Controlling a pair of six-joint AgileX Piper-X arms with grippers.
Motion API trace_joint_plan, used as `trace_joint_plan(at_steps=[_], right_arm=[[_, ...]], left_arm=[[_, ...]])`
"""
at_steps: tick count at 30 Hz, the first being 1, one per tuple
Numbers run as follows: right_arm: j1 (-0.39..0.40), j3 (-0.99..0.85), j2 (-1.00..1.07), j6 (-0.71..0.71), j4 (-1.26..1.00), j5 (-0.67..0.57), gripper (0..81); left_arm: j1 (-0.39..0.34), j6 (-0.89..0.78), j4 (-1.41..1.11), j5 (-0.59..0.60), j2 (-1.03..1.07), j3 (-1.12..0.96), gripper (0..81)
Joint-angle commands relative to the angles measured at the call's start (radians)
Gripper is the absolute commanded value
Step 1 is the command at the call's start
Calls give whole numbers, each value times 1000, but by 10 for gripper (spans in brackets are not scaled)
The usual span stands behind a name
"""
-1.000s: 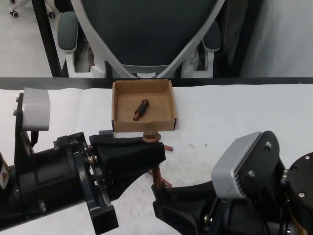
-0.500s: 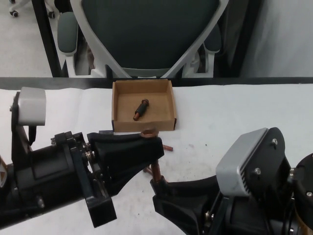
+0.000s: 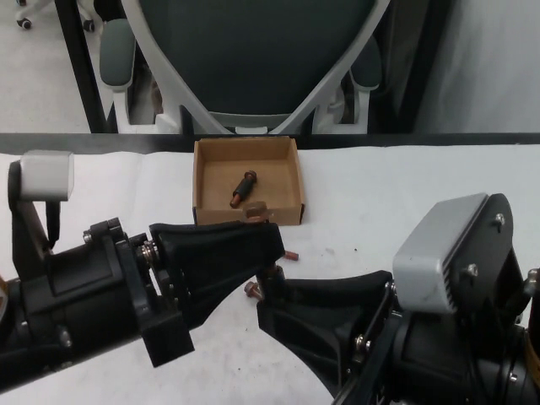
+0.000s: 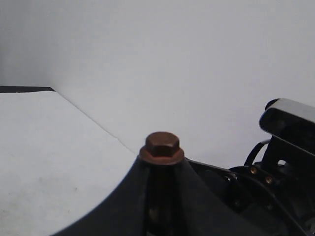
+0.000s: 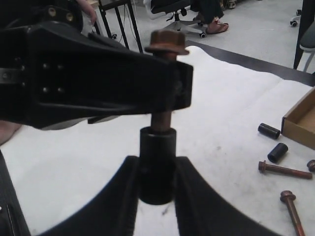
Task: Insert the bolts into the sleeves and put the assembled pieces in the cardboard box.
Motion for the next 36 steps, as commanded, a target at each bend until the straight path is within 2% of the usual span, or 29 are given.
trace_joint_plan(at_steps=[1,5,7,9,14,15,19,24,31,36], right_arm=[[1,-13,-10,-14,-34,8,2],[1,-13,-10,-24,-52,8,2],[1,-13,-10,-24,-52,8,2],[1,-13,-10,-24,-52,8,2],[1,-13,-10,-24,-52,8,2],[1,-13,-10,-24,-52,8,2],[1,-13,-10,-24,-52,8,2],[1,-19,-10,-33,-64,8,2],[-15,-19,-31,-42,-88,47,2],[-63,-24,-31,27,-33,24,2]], left_arm=[[-9,-26,-31,27,-4,-1,8],[-9,-26,-31,56,-4,-1,0],[-9,-20,-31,72,-4,-1,59],[-9,-18,-31,81,-4,-1,157],[-9,-25,-31,81,-4,-1,529],[-9,-32,-31,81,-4,-1,556],[-9,-50,-31,81,-4,-1,541],[23,7,-15,81,-4,-1,524],[193,57,124,81,-4,-1,524],[297,57,200,81,-4,-3,512]])
